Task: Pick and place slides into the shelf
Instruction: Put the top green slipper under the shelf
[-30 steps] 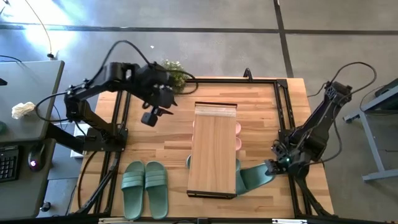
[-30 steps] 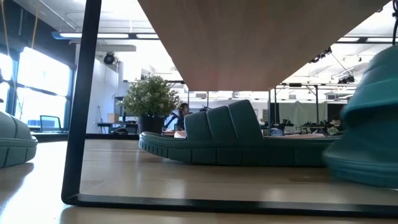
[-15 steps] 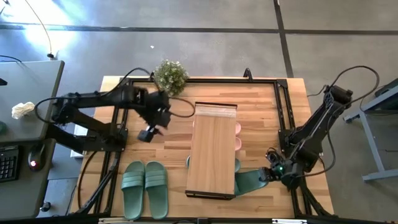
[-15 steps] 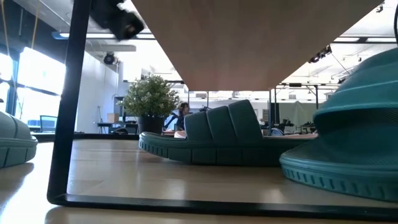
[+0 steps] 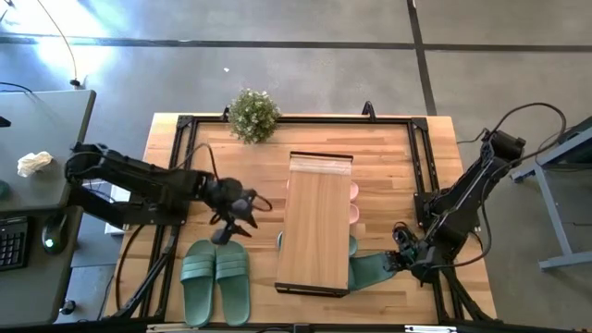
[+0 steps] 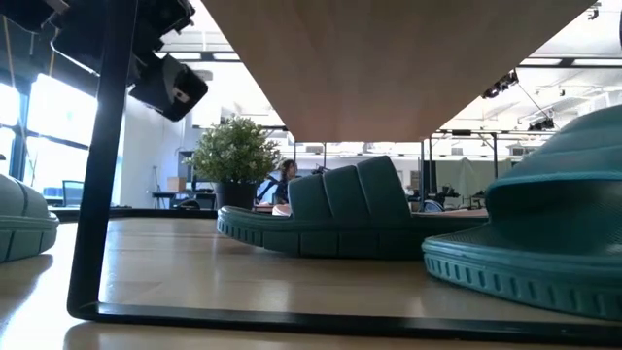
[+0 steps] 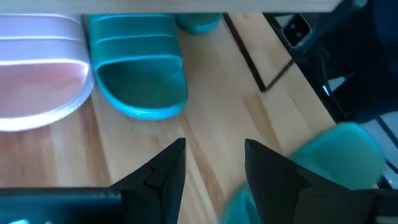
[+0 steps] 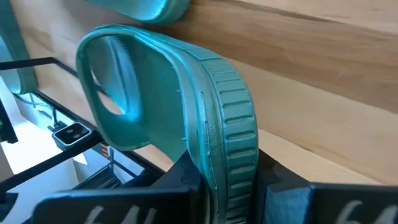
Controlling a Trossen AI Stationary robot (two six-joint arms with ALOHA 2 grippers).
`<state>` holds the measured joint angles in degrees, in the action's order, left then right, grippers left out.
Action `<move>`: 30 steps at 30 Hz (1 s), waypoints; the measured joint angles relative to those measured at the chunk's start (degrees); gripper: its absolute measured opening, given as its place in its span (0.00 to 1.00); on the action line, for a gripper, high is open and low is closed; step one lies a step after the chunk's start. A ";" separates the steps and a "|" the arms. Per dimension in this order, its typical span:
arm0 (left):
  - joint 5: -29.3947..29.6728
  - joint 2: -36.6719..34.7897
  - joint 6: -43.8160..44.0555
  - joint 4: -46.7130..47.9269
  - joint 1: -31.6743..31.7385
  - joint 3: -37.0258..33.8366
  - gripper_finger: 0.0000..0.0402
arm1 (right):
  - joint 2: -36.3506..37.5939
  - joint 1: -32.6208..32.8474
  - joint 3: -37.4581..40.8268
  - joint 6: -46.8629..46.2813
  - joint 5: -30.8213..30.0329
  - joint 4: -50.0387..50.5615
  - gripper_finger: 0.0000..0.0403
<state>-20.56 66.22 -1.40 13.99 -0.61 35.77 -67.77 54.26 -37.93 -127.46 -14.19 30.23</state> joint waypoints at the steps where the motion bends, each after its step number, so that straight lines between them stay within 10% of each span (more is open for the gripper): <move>1: 1.25 1.06 0.84 -1.73 -1.17 -0.05 0.37 | 0.00 -0.09 0.41 -0.02 0.28 -0.61 0.09; 17: 9.15 12.19 5.64 -24.32 -21.15 0.17 0.37 | -0.02 -2.02 8.84 -0.20 0.45 -13.84 0.09; 30: 17.75 22.52 9.55 -24.80 -24.32 7.99 0.37 | -0.55 -2.67 9.33 -0.50 0.86 -16.35 0.09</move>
<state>-2.81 88.74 8.15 -10.81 -24.93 43.76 -68.31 51.59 -28.60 -127.96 -13.33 13.88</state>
